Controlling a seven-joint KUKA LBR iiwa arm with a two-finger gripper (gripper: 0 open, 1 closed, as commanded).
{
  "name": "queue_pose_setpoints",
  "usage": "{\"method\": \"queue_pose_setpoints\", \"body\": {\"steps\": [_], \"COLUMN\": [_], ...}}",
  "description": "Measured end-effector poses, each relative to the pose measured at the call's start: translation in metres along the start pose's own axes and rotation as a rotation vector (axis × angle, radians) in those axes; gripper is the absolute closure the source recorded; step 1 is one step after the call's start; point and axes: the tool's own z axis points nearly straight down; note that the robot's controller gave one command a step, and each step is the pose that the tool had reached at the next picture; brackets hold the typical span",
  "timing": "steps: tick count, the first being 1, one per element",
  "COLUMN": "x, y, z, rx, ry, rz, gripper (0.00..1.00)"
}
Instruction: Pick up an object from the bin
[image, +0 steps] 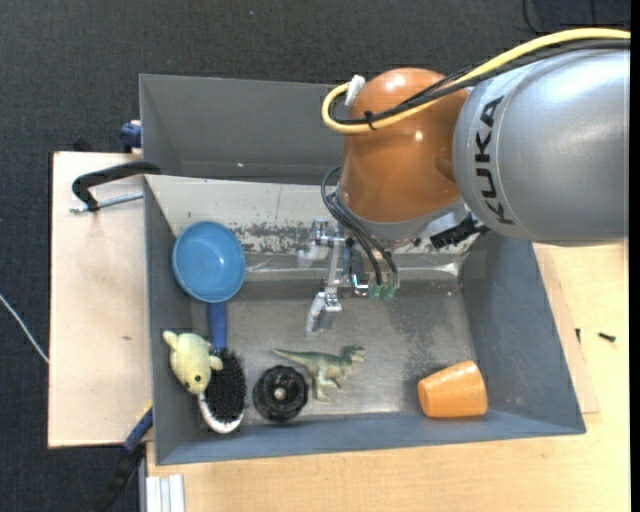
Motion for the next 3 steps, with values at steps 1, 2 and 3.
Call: {"method": "queue_pose_setpoints", "body": {"steps": [1, 2, 3], "x": [-0.011, 0.036, 0.047], "y": [0.055, 0.102, 0.074], "z": [0.136, 0.114, 0.114], "rx": [-0.003, 0.006, 0.003], "ry": [-0.012, -0.011, -0.006], "rz": [0.023, -0.209, -0.530], "gripper": [0.00, 0.00, 0.00]}}
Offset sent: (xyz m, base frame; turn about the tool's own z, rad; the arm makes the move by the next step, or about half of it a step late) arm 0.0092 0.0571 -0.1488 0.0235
